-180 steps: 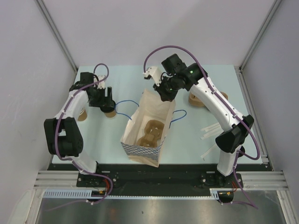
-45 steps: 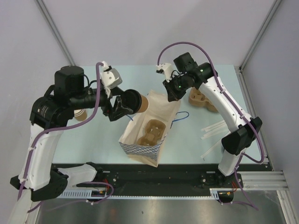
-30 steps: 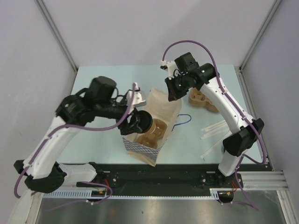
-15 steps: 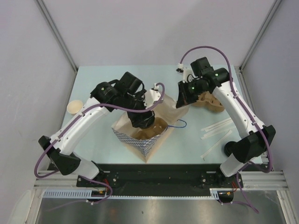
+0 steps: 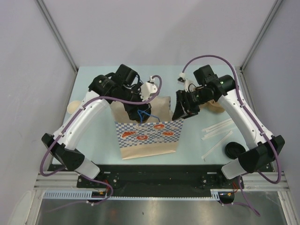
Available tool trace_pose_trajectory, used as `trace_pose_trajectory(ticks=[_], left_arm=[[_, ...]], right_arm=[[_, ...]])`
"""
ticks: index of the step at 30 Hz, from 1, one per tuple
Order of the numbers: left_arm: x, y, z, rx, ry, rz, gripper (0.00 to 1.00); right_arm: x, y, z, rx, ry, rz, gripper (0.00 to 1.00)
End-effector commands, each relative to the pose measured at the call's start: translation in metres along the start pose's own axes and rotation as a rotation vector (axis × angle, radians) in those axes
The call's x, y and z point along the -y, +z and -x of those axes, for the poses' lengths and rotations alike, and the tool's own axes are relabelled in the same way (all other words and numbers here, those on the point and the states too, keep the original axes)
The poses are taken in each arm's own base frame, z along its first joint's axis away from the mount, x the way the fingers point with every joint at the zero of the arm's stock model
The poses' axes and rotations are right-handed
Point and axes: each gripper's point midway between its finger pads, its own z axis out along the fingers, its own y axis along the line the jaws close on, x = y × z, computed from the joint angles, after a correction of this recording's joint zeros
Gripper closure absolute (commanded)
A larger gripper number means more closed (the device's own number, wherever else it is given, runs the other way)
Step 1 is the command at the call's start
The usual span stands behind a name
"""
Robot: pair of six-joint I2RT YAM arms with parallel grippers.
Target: Pack the takeout coffee
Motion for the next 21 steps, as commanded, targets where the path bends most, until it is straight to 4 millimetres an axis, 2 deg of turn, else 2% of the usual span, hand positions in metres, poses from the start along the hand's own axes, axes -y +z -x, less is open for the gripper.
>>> trace_pose_trajectory(ticks=[1, 3, 4, 6, 7, 10, 13, 17, 21], left_arm=[[0.014, -0.013, 0.007, 0.067, 0.065, -0.049, 0.77], [0.021, -0.018, 0.006, 0.092, 0.077, -0.069, 0.77], [0.023, -0.020, 0.007, 0.102, 0.083, -0.071, 0.77], [0.028, -0.022, 0.005, 0.120, 0.089, -0.078, 0.76], [0.029, -0.023, 0.006, 0.127, 0.096, -0.079, 0.76], [0.031, -0.024, 0.004, 0.134, 0.097, -0.077, 0.76], [0.033, -0.028, 0.003, 0.152, 0.096, -0.062, 0.75], [0.038, -0.031, -0.002, 0.160, 0.081, -0.058, 0.75], [0.040, -0.034, -0.011, 0.160, 0.090, -0.034, 0.75]], right_arm=[[-0.011, -0.016, -0.001, 0.017, -0.044, 0.037, 0.43], [-0.003, -0.022, 0.016, 0.056, -0.094, 0.003, 0.37], [0.000, -0.028, 0.034, 0.095, -0.122, -0.015, 0.36], [0.010, -0.032, 0.054, 0.125, -0.180, -0.043, 0.30], [0.015, -0.032, 0.067, 0.133, -0.215, -0.044, 0.29], [0.018, -0.024, 0.087, 0.126, -0.302, -0.017, 0.23], [0.014, -0.020, 0.099, 0.126, -0.405, 0.007, 0.15], [0.000, -0.007, 0.117, 0.114, -0.536, 0.039, 0.13], [-0.026, 0.014, 0.109, 0.067, -0.667, 0.090, 0.13]])
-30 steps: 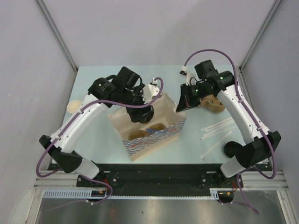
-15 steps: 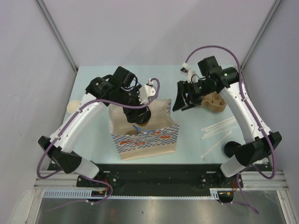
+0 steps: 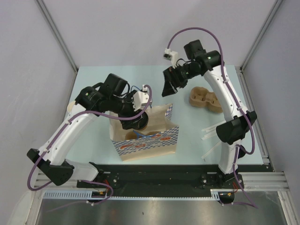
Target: Pack the takeout coffee
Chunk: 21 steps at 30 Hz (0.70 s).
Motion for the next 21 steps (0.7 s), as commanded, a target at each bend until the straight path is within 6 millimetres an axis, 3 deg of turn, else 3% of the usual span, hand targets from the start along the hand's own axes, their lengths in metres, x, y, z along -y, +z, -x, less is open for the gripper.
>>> trace_pose_trajectory(ticks=[1, 10, 16, 19, 20, 21], left_arm=[[0.007, -0.014, 0.002, 0.061, 0.037, 0.030, 0.74], [0.012, -0.016, -0.010, 0.056, 0.045, 0.044, 0.74], [0.015, -0.016, -0.015, 0.057, 0.029, 0.053, 0.74], [0.017, -0.014, -0.018, 0.059, 0.022, 0.055, 0.74], [0.018, -0.012, -0.020, 0.056, 0.020, 0.052, 0.74], [0.019, -0.012, -0.021, 0.058, 0.020, 0.053, 0.74]], right_arm=[[-0.043, 0.008, 0.002, -0.021, -0.223, 0.094, 0.14], [-0.068, 0.044, -0.010, -0.075, -0.343, 0.157, 0.16], [-0.074, 0.061, -0.021, -0.109, -0.394, 0.157, 0.24], [-0.075, 0.071, -0.026, -0.127, -0.414, 0.138, 0.41], [-0.075, 0.074, -0.030, -0.134, -0.411, 0.132, 0.56], [-0.074, 0.075, -0.024, -0.110, -0.410, 0.118, 0.63]])
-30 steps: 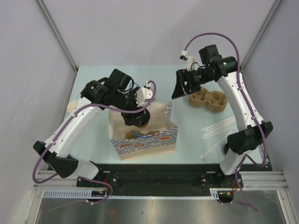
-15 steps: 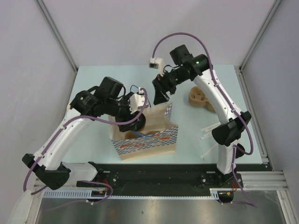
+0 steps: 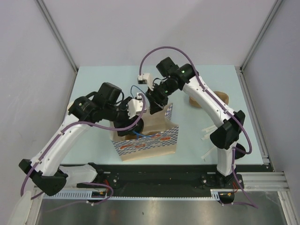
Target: Pack the takeout coffee
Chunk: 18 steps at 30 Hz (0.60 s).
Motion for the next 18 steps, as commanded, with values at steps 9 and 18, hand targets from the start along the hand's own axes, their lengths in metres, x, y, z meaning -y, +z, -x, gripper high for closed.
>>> trace_pose_trajectory(ticks=[9, 18], left_arm=[[0.016, 0.003, 0.003, 0.062, 0.068, 0.042, 0.75], [0.025, 0.018, -0.017, 0.035, 0.105, 0.055, 0.76]], right_arm=[[0.002, -0.045, 0.057, 0.204, -0.103, -0.220, 1.00], [-0.029, -0.059, 0.059, 0.263, -0.230, -0.279, 1.00]])
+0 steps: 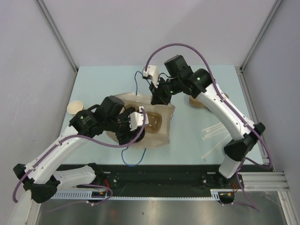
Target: Pack the takeout coffee
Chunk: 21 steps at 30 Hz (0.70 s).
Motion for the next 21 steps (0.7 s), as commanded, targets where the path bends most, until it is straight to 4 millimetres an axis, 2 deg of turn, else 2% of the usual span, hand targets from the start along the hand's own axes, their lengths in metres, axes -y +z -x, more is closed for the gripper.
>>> trace_pose_trajectory(ticks=[1, 4, 5, 11, 18, 21], left_arm=[[0.002, 0.003, -0.004, 0.016, 0.013, 0.033, 0.76], [0.003, 0.007, -0.013, 0.007, 0.023, 0.051, 0.76], [0.006, 0.011, -0.018, -0.005, 0.028, 0.047, 0.76], [0.000, 0.014, -0.027, 0.011, 0.051, 0.121, 0.76], [-0.010, 0.019, -0.018, 0.060, 0.106, 0.206, 0.76], [-0.010, 0.025, -0.022, 0.064, 0.142, 0.228, 0.77]], right_arm=[[-0.018, -0.021, 0.027, 0.115, -0.123, -0.058, 1.00], [-0.027, -0.027, 0.030, 0.137, -0.166, -0.077, 1.00], [-0.032, -0.021, 0.026, 0.130, -0.176, -0.068, 1.00], [-0.046, -0.019, 0.023, 0.125, -0.194, -0.074, 1.00], [-0.067, -0.012, 0.023, 0.126, -0.249, -0.124, 1.00], [-0.061, -0.018, 0.032, 0.157, -0.294, -0.195, 1.00]])
